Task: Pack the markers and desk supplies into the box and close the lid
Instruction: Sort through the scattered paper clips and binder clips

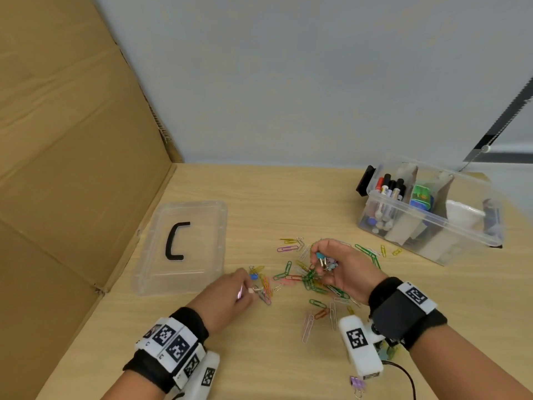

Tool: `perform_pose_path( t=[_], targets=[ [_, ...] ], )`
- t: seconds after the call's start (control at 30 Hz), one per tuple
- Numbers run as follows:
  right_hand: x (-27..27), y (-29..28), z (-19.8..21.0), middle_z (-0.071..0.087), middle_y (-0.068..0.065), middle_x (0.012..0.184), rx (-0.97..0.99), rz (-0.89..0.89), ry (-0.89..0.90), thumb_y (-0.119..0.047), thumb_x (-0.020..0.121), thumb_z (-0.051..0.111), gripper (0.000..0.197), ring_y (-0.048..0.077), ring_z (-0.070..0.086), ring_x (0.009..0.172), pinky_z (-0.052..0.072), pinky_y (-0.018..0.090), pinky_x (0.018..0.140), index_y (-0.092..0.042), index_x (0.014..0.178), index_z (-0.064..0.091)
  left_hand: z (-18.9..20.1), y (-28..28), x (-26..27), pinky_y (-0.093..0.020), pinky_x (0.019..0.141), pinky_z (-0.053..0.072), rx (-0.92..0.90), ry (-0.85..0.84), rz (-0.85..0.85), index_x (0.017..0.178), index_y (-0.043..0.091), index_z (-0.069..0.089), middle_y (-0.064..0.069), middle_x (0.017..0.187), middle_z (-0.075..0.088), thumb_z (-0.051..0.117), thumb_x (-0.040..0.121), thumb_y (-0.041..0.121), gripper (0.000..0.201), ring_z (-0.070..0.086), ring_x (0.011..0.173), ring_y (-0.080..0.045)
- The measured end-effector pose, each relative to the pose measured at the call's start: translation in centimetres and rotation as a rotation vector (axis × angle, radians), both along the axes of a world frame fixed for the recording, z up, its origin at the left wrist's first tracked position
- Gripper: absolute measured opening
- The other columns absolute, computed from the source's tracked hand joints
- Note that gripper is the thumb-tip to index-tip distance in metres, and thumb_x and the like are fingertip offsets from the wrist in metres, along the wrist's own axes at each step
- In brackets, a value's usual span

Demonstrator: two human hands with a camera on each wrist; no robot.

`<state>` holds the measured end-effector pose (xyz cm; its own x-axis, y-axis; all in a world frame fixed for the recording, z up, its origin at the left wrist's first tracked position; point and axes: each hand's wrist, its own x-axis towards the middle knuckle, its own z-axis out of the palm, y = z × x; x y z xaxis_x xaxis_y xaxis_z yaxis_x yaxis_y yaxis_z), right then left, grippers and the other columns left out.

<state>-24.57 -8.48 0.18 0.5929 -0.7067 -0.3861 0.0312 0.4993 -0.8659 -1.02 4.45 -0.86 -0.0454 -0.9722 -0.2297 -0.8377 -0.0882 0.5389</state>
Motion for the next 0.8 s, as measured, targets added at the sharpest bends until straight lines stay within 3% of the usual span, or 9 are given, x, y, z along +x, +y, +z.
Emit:
perform_pose_path(
  t=[0.1, 0.17, 0.27, 0.33, 0.4, 0.5, 0.6, 0.7, 0.8],
  targets=[
    [2.1, 0.5, 0.1, 0.053, 0.004, 0.077, -0.187, 0.116, 0.168, -0.007, 0.1, 0.037, 0.025, 0.011, 0.047, 0.055, 0.038, 0.023, 0.046, -0.01, 0.101, 0.062, 1.2, 0.0, 1.3, -0.032, 0.069, 0.048, -0.062, 0.093, 0.093, 0.098, 0.028, 0.048, -0.011, 0.087, 0.063, 0.047, 0.093, 0.043, 0.016, 0.059, 0.078, -0.022],
    [3.8, 0.9, 0.3, 0.053, 0.007, 0.08, -0.528, 0.267, 0.417, -0.01, 0.1, 0.035, 0.031, 0.01, 0.046, 0.054, 0.039, 0.022, 0.049, -0.018, 0.101, 0.065, 2.0, -0.1, 2.1, -0.032, 0.068, 0.049, -0.113, 0.144, 0.16, 0.096, 0.028, 0.047, -0.013, 0.086, 0.063, 0.047, 0.093, 0.044, 0.016, 0.059, 0.073, -0.022],
    [6.8, 1.8, -0.1, 0.052, 0.005, 0.101, -1.097, 0.568, 0.765, -0.013, 0.097, 0.037, 0.029, 0.015, 0.052, 0.079, 0.043, 0.027, 0.071, -0.022, 0.112, 0.06, 2.8, -0.2, 3.2, -0.032, 0.07, 0.05, -0.174, 0.231, 0.263, 0.097, 0.025, 0.049, -0.017, 0.087, 0.062, 0.05, 0.093, 0.04, 0.015, 0.06, 0.074, -0.023],
    [8.8, 2.2, -0.4, 0.048, 0.007, 0.107, -1.284, 0.727, 0.873, -0.008, 0.094, 0.041, 0.032, 0.024, 0.052, 0.092, 0.044, 0.035, 0.073, -0.02, 0.121, 0.054, 2.8, -0.2, 3.8, -0.023, 0.067, 0.048, -0.191, 0.266, 0.308, 0.097, 0.023, 0.05, -0.016, 0.085, 0.062, 0.052, 0.093, 0.036, 0.014, 0.059, 0.075, -0.024],
    [10.4, 2.1, -0.7, 0.047, 0.011, 0.113, -1.341, 0.861, 0.958, -0.004, 0.092, 0.042, 0.039, 0.031, 0.049, 0.1, 0.038, 0.037, 0.068, -0.019, 0.128, 0.047, 2.6, -0.2, 4.2, -0.014, 0.061, 0.043, -0.206, 0.276, 0.325, 0.096, 0.023, 0.051, -0.011, 0.077, 0.058, 0.052, 0.093, 0.036, 0.013, 0.054, 0.066, -0.017],
    [11.6, 1.4, -0.8, 0.045, 0.013, 0.118, -1.417, 1.021, 1.022, -0.003, 0.091, 0.048, 0.045, 0.031, 0.046, 0.105, 0.034, 0.036, 0.065, -0.021, 0.131, 0.041, 2.0, 0.0, 4.5, -0.012, 0.058, 0.04, -0.224, 0.289, 0.334, 0.095, 0.023, 0.051, -0.002, 0.071, 0.052, 0.054, 0.092, 0.036, 0.013, 0.046, 0.058, -0.003],
    [11.9, 0.6, -1.1, 0.046, 0.014, 0.116, -1.472, 1.087, 1.007, -0.005, 0.092, 0.048, 0.043, 0.031, 0.046, 0.105, 0.036, 0.036, 0.064, -0.022, 0.131, 0.041, 1.6, 0.1, 4.6, -0.013, 0.058, 0.039, -0.23, 0.279, 0.335, 0.094, 0.023, 0.051, -0.001, 0.069, 0.05, 0.055, 0.092, 0.036, 0.013, 0.044, 0.056, -0.002],
    [11.7, 0.1, -1.2, 0.049, 0.012, 0.111, -1.454, 1.032, 0.956, -0.02, 0.097, 0.045, 0.029, 0.03, 0.049, 0.101, 0.041, 0.037, 0.066, -0.022, 0.126, 0.045, 1.4, 0.1, 4.4, -0.015, 0.058, 0.04, -0.237, 0.274, 0.335, 0.094, 0.023, 0.051, -0.002, 0.07, 0.05, 0.055, 0.092, 0.036, 0.014, 0.045, 0.057, -0.003],
    [10.6, -0.5, -1.1, 0.052, 0.004, 0.099, -1.22, 0.819, 0.788, -0.031, 0.093, 0.05, 0.024, 0.024, 0.053, 0.087, 0.045, 0.036, 0.074, -0.025, 0.116, 0.049, 1.6, 0.0, 4.0, -0.025, 0.067, 0.046, -0.226, 0.289, 0.34, 0.094, 0.022, 0.051, -0.007, 0.073, 0.054, 0.054, 0.092, 0.036, 0.014, 0.051, 0.064, -0.012]
  ],
)
